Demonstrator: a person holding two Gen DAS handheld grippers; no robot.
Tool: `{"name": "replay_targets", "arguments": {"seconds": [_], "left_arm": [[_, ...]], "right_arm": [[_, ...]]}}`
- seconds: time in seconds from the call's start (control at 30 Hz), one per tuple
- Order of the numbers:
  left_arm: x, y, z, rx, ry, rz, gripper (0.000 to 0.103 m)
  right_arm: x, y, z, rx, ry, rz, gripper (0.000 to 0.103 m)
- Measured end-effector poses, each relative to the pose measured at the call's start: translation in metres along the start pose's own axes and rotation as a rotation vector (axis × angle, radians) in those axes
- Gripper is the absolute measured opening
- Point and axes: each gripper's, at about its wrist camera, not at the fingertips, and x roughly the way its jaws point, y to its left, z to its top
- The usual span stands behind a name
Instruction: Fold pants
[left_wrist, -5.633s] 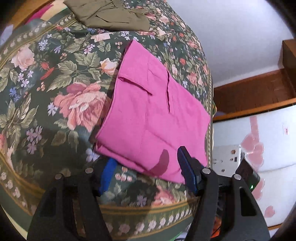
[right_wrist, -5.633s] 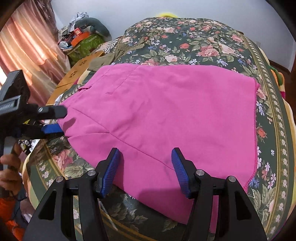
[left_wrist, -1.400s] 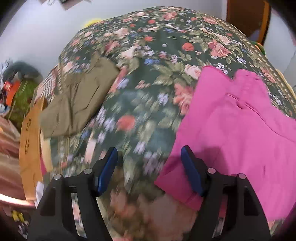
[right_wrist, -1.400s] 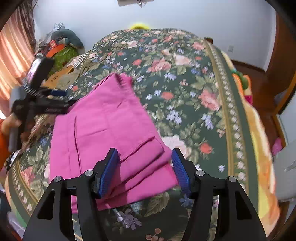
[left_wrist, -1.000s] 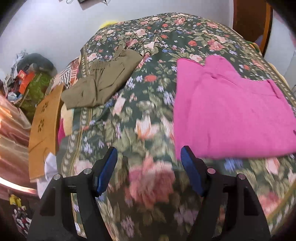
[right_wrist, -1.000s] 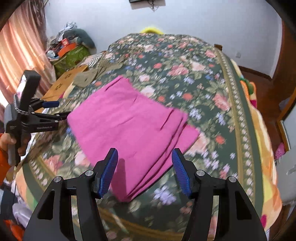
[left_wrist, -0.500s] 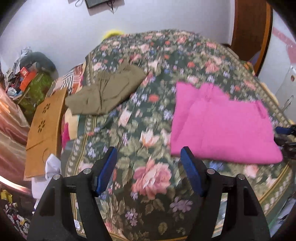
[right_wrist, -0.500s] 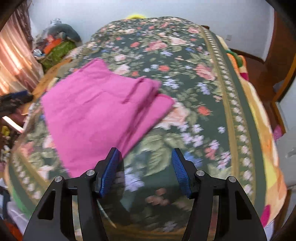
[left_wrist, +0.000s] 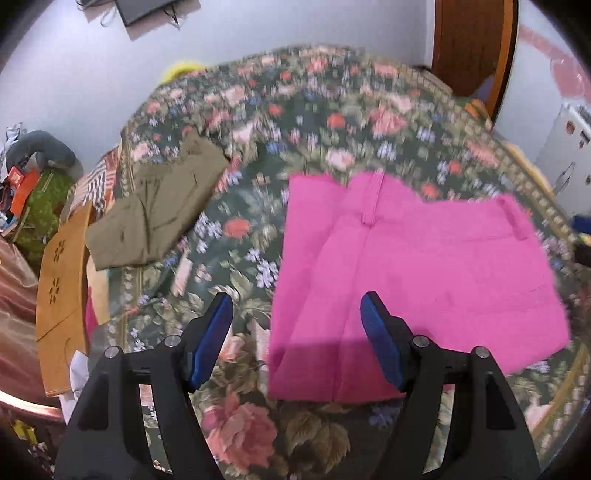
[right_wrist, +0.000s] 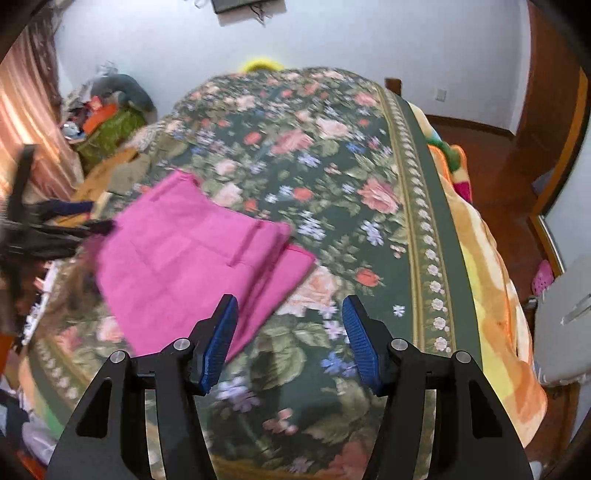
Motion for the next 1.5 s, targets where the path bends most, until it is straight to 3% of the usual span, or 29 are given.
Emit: {"name": "replay_targets", "arguments": {"seconds": [0.1, 0.17, 0.23, 0.3, 0.33, 0.4, 0.47, 0.67, 0.87, 1.07, 1.17, 1.3, 1.5], "left_arm": [[0.006, 0.004, -0.004, -0.030, -0.007, -0.016, 0.076], [0.008, 0.010, -0.006, -0.057, -0.004, -0.039, 0.079], [0.011, 0.015, -0.008, -0.071, 0.000, -0.058, 0.080], [0.011, 0.016, -0.009, -0.075, 0.007, -0.063, 0.080], [0.009, 0.016, -0.011, -0.072, 0.009, -0.052, 0.080], [0.003, 0.013, -0.014, -0.055, 0.002, -0.023, 0.080], [-0.002, 0.010, -0.017, -0.041, -0.004, -0.012, 0.080], [-0.005, 0.009, -0.022, -0.073, 0.013, -0.066, 0.080], [-0.008, 0.006, -0.025, -0.049, -0.001, -0.060, 0.080], [-0.007, 0.031, -0.041, -0.130, 0.013, -0.031, 0.080], [-0.005, 0.044, -0.047, -0.169, 0.029, -0.065, 0.080], [-0.015, 0.052, -0.040, -0.171, 0.009, -0.040, 0.078], [-0.032, 0.052, -0.006, -0.197, -0.072, -0.132, 0.078]], "right_arm": [[-0.003, 0.017, -0.003, -0.027, 0.008, 0.054, 0.055], [0.007, 0.026, -0.009, 0.003, 0.042, 0.151, 0.055], [0.024, 0.033, -0.015, -0.002, 0.080, 0.195, 0.055], [0.042, 0.039, -0.023, -0.012, 0.116, 0.184, 0.055], [0.044, 0.037, -0.025, -0.013, 0.080, 0.193, 0.055], [0.046, 0.034, -0.020, -0.023, 0.094, 0.197, 0.052], [0.046, 0.033, -0.016, -0.051, 0.089, 0.154, 0.052], [0.059, 0.018, -0.002, -0.087, 0.086, 0.098, 0.052], [0.073, 0.004, 0.018, -0.102, 0.076, 0.053, 0.052], [0.073, -0.004, 0.019, -0.068, 0.073, 0.065, 0.052], [0.070, -0.005, 0.017, -0.046, 0.072, 0.066, 0.052], [0.061, -0.008, 0.016, -0.007, 0.068, 0.057, 0.054], [0.048, 0.001, 0.032, -0.022, 0.028, 0.071, 0.054]]}}
